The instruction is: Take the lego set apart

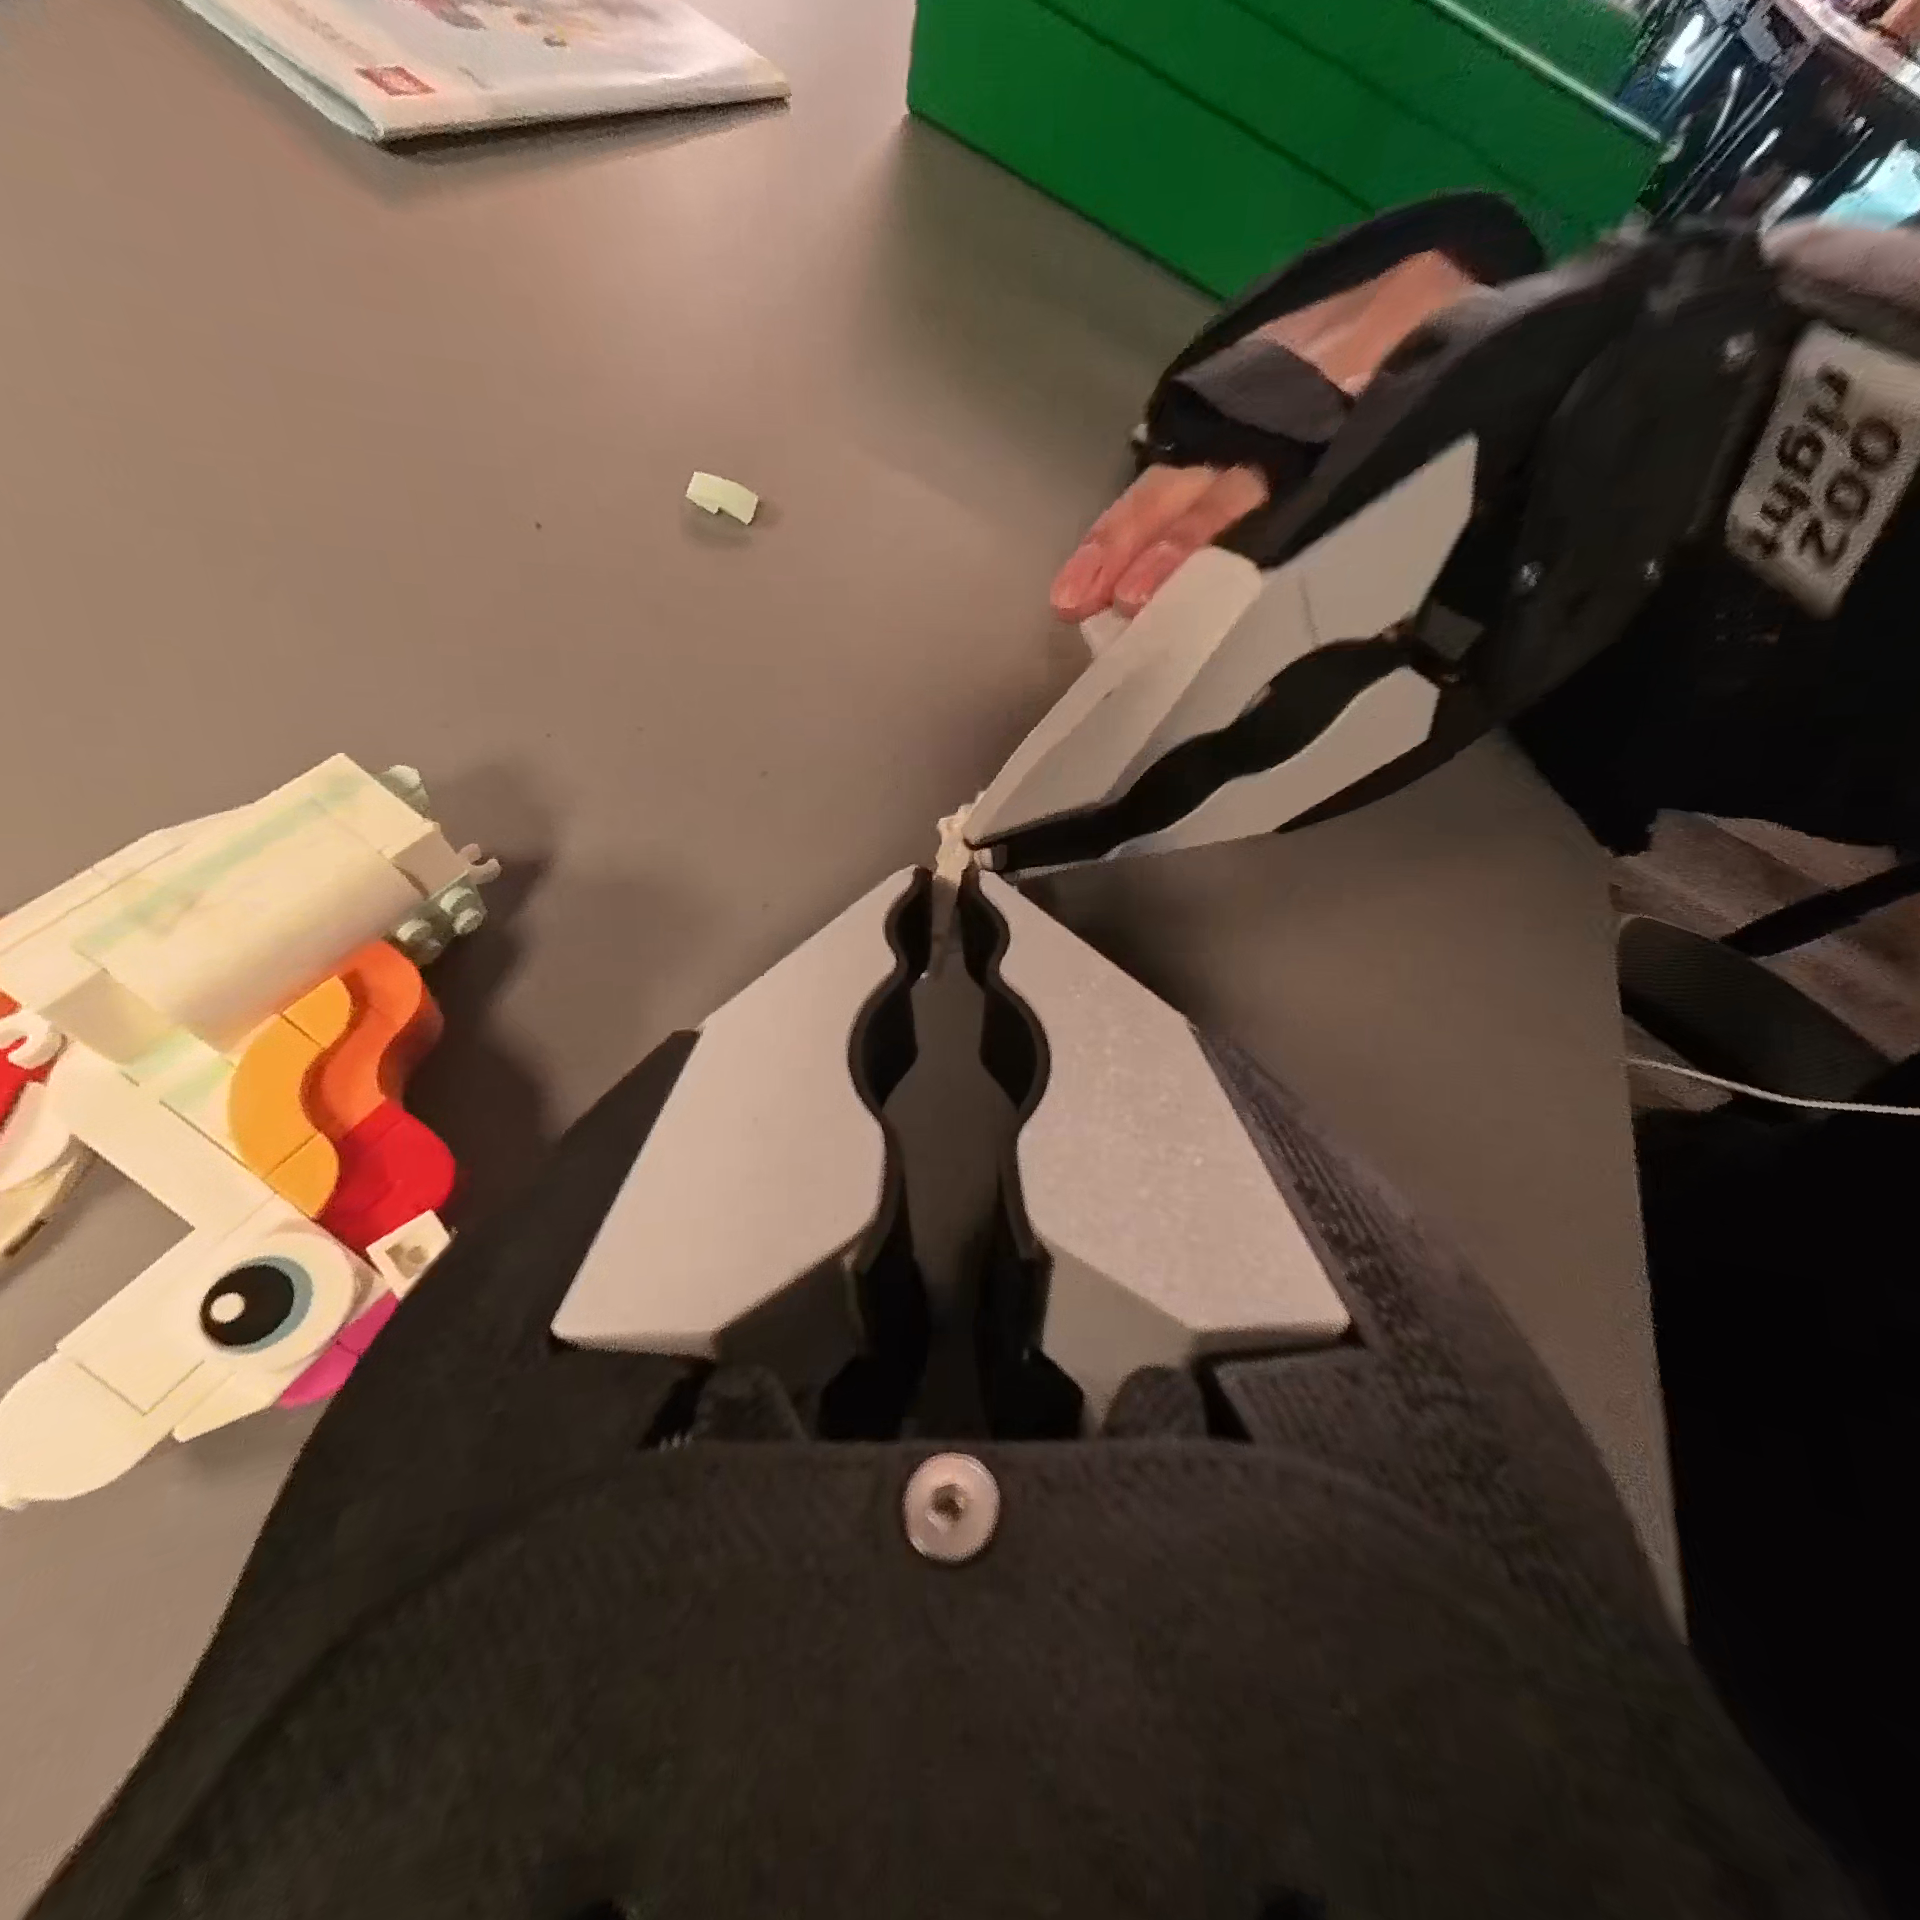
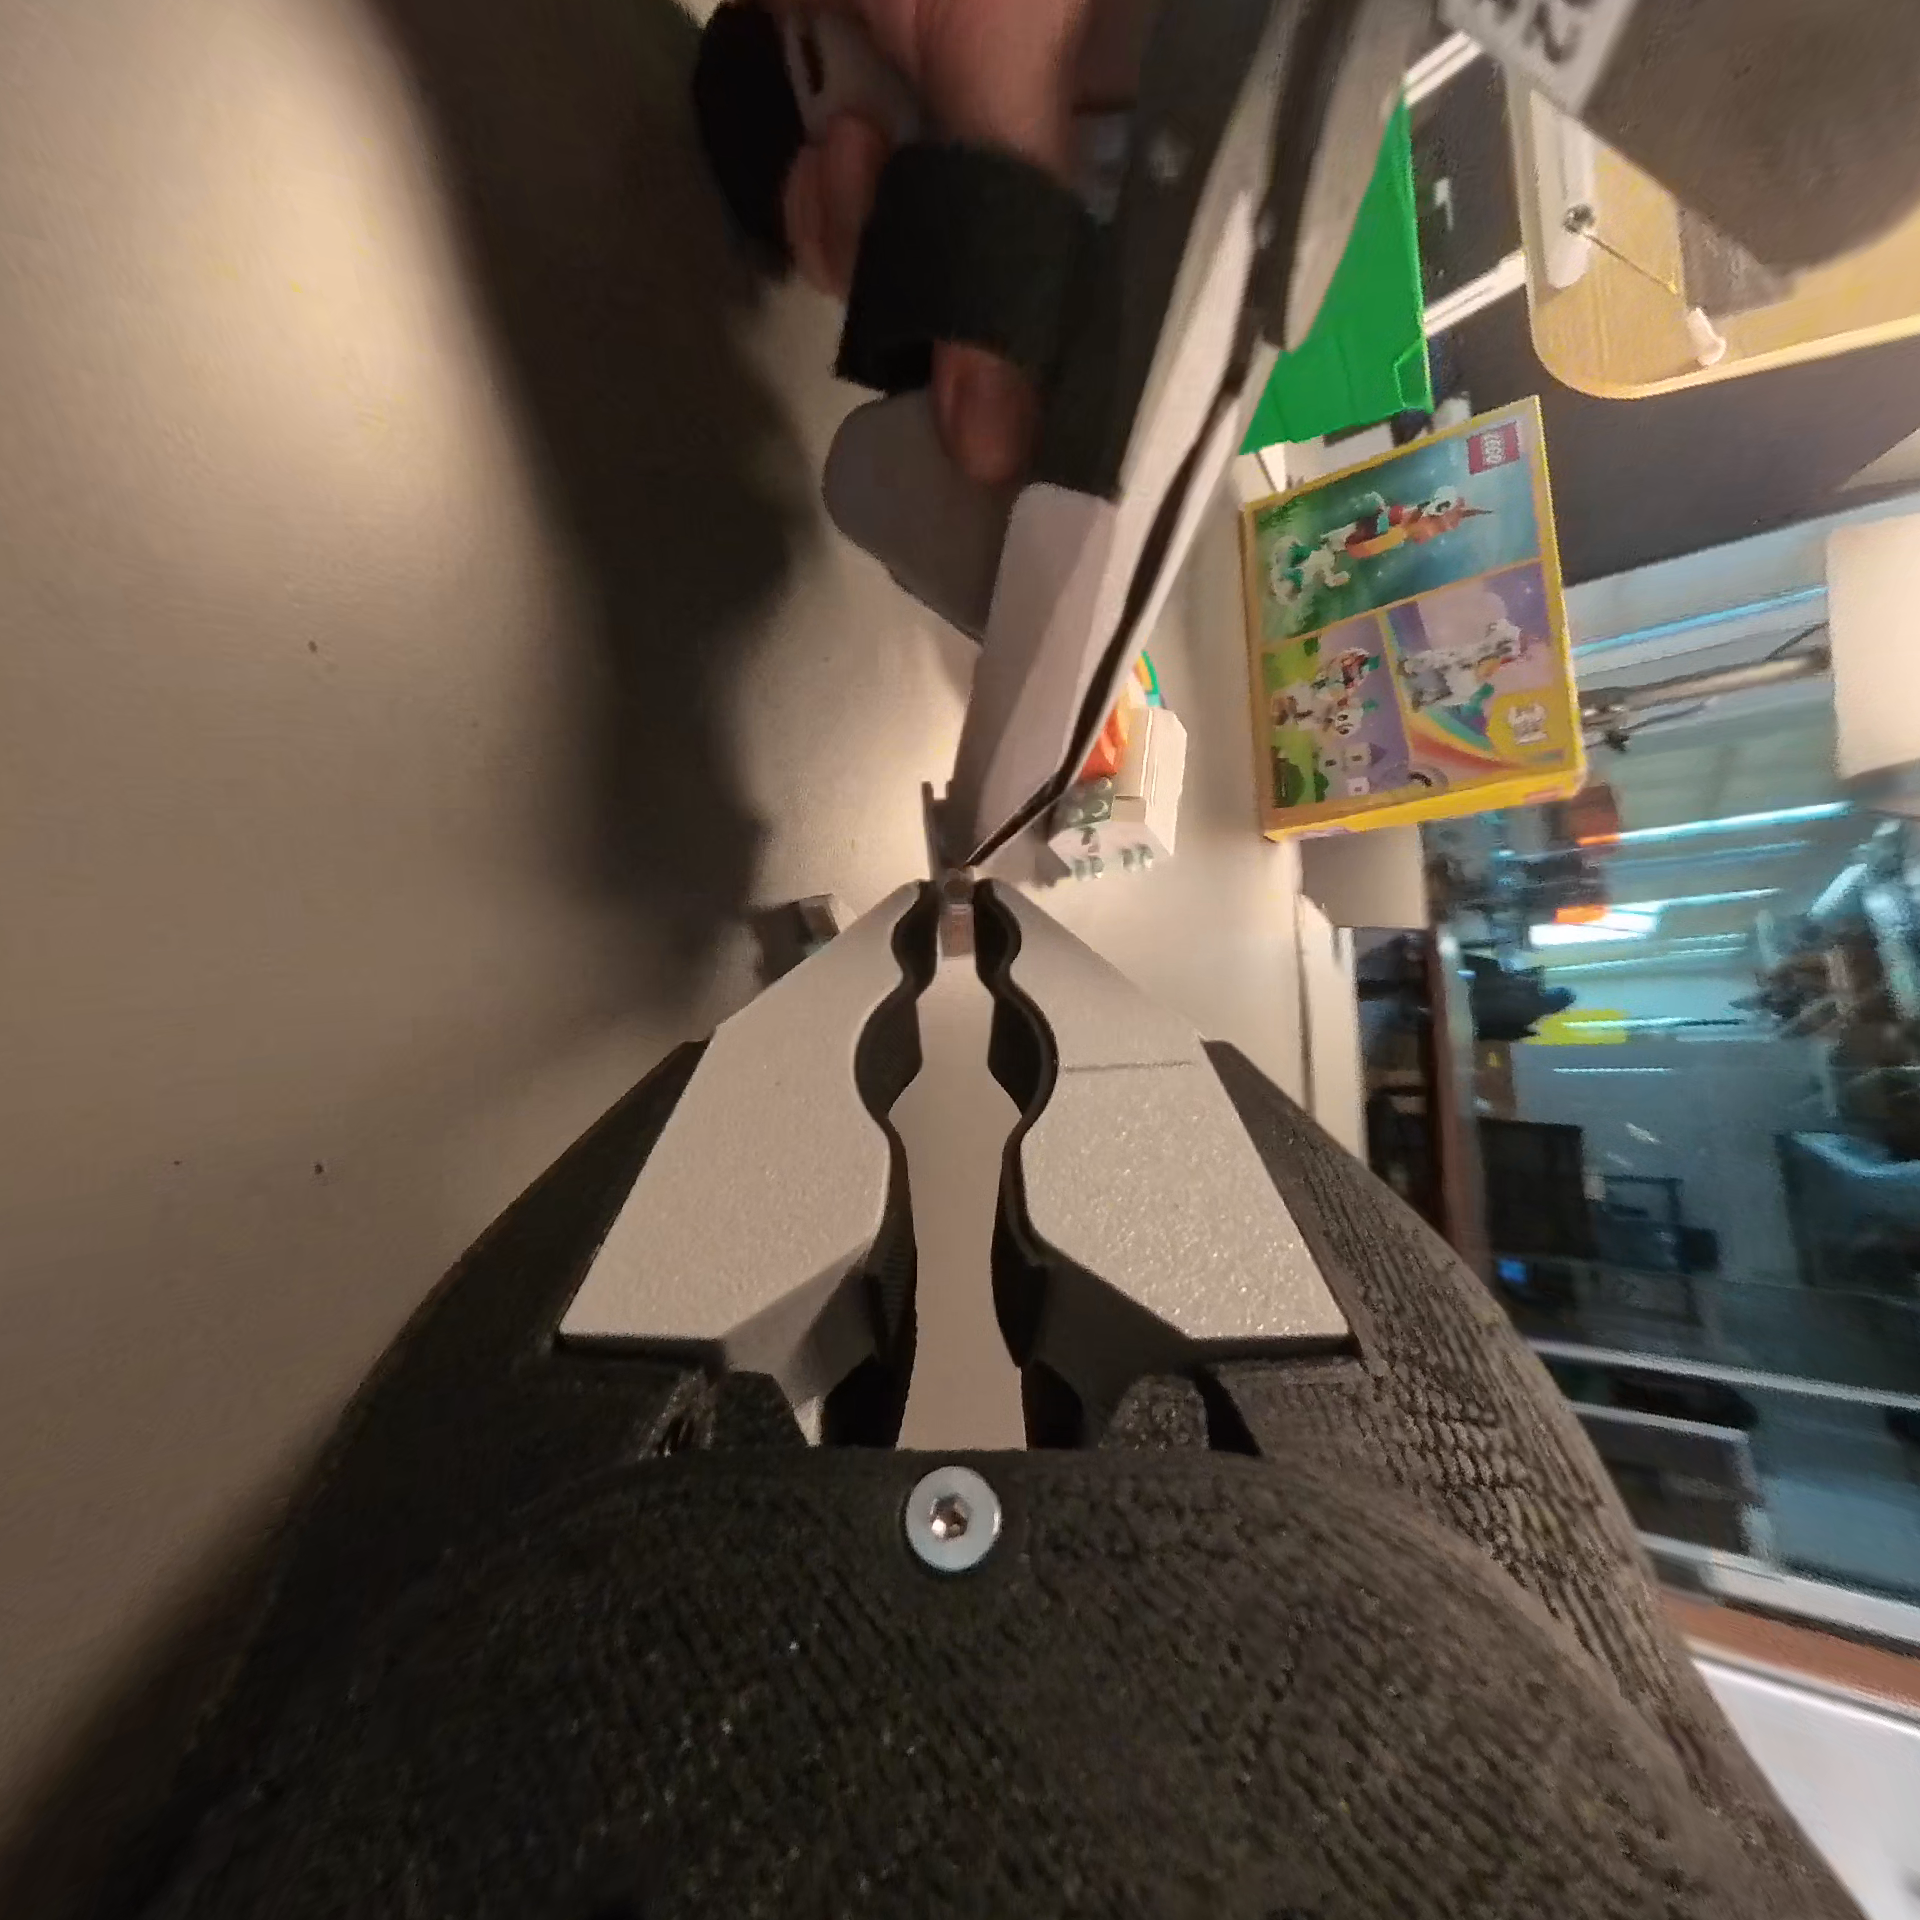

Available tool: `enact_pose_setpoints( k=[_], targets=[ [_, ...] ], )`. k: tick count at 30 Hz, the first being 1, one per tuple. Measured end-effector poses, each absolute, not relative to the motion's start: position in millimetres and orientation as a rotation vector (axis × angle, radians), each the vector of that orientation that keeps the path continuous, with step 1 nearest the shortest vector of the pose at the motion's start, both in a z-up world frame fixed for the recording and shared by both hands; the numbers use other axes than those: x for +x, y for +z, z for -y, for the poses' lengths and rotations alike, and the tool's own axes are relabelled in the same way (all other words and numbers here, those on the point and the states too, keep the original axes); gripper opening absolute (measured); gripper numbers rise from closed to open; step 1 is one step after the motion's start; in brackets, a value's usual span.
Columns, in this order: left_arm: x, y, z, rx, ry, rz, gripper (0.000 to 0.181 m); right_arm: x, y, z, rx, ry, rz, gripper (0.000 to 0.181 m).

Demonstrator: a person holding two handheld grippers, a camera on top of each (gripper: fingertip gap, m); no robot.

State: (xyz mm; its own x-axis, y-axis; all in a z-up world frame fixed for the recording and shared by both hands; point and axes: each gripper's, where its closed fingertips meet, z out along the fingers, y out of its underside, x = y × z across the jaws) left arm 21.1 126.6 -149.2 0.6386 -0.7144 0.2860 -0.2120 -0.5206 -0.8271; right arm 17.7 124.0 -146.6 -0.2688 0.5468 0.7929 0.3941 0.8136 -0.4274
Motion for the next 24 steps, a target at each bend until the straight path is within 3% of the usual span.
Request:
enact_pose_setpoints(
  k=[3, 5, 14, 16, 19, 24],
  targets=[
    [7, -156, -137, -2.021, -0.475, -0.837, 0.0, 18, -124, -107, -0.864, 0.634, 1.811, 0.003],
    [11, -150, -135, -1.965, -0.506, -0.863, 0.0, 24, -105, -116, -0.945, 0.779, 1.72, 0.002],
    [20, -137, -133, -1.91, -0.608, -0.825, 0.0, 33, -114, -144, -1.041, 0.752, 1.677, 0.003],
    [27, -130, -130, -1.861, -0.646, -0.832, 0.012, 33, -109, -144, -1.011, 0.77, 1.644, 0.003],
    [36, -115, -126, -1.81, -0.822, -0.761, 0.026, 34, -97, -141, -0.846, 0.668, 1.604, 0.003],
    [40, -90, -120, -1.724, -1.245, -0.581, 0.021, 31, -90, -114, -0.61, 0.564, 1.64, 0.003]
  ],
)
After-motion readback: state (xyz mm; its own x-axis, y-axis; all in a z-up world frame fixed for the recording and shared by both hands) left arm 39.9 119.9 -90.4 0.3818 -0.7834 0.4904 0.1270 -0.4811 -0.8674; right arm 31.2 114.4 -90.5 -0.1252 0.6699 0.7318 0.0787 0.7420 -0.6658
